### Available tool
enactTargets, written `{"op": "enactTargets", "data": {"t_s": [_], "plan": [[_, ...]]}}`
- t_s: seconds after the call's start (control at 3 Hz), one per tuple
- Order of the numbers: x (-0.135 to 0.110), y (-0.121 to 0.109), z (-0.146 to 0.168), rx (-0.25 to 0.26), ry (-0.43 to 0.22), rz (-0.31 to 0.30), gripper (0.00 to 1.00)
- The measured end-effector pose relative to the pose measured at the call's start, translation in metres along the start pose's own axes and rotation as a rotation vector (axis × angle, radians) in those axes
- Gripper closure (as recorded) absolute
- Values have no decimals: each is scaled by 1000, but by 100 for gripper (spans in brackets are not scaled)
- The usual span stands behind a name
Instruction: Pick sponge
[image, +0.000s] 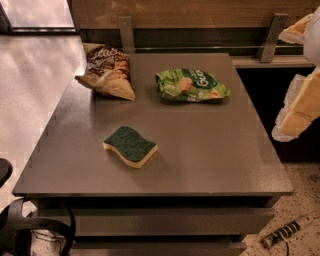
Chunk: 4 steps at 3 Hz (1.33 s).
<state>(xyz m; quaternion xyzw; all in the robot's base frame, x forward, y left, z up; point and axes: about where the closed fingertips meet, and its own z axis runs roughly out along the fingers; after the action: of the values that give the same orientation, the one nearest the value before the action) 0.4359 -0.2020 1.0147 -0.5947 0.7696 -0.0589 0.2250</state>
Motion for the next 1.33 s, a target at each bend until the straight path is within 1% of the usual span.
{"op": "enactTargets", "data": {"t_s": [0.33, 0.67, 1.0, 1.33], "plan": [[4, -2, 21, -36, -104, 68, 0], [-6, 1, 40, -62, -277, 126, 0], [-30, 10, 67, -100, -523, 113, 0], [-52, 22, 84, -129, -649, 30, 0]]}}
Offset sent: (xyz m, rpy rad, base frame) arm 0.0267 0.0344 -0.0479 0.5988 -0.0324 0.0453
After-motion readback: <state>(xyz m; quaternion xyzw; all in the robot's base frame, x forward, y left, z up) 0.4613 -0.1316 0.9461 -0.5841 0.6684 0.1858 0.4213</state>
